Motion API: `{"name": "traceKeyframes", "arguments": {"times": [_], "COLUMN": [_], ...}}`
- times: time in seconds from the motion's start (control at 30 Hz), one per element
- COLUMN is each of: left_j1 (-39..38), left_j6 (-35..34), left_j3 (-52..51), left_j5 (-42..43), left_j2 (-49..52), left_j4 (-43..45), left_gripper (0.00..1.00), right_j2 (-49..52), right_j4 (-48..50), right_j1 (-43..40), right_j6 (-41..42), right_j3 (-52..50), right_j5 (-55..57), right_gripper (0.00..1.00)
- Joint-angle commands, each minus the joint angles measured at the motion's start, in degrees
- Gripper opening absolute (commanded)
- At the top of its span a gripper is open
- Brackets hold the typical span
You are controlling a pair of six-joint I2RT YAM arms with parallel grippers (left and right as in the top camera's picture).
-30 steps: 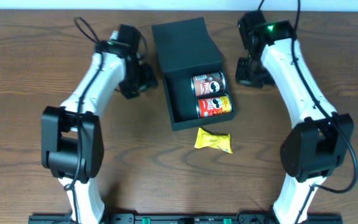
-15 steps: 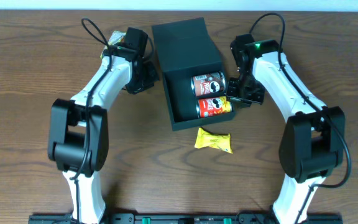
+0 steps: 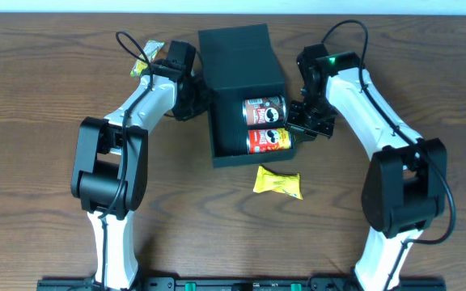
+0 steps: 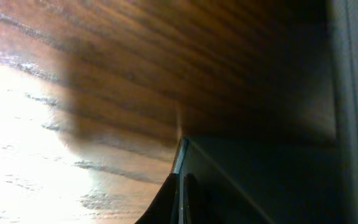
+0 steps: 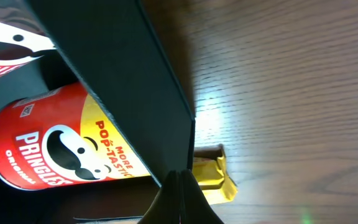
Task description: Pack container
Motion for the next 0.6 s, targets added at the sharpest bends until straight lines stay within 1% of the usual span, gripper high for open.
{"name": "traceKeyframes", "arguments": {"times": [0.0, 0.1, 0.23, 0.37, 0.47, 0.57], "left_j1": [-0.2, -0.2, -0.2, 0.07, 1.27, 3.06], "left_j6": [-2.19, -4.22, -4.9, -4.15, -1.88, 1.38], "left_j3": [-0.07, -0.07, -0.04, -0.04, 0.39, 1.57], "left_j5": [2.14, 2.23, 2.23, 1.95, -1.64, -7.37], "left_j2": [-0.02, -0.02, -0.04, -0.26, -2.43, -6.14], "left_j4": [2.08, 5.09, 5.75, 4.7, 4.66, 3.74], "left_gripper": [0.06, 0.06, 0.06, 0.06, 0.06, 0.06], "right_j2": [0.0, 0.0, 0.0, 0.0, -0.04, -0.2], "right_j4": [0.22, 0.22, 1.18, 1.31, 1.14, -1.31], "right_j1": [1.66, 2.58, 3.04, 2.43, 0.02, -3.08], "right_j6": [1.62, 2.36, 2.54, 2.29, 0.35, -1.9], "right_j3": [-0.22, -0.22, -0.22, -0.2, 0.96, 5.07], "right_j5": [-1.99, -1.99, -1.27, 4.61, 10.08, 10.51], "right_gripper": [0.02, 0.02, 0.02, 0.02, 0.01, 0.01]}}
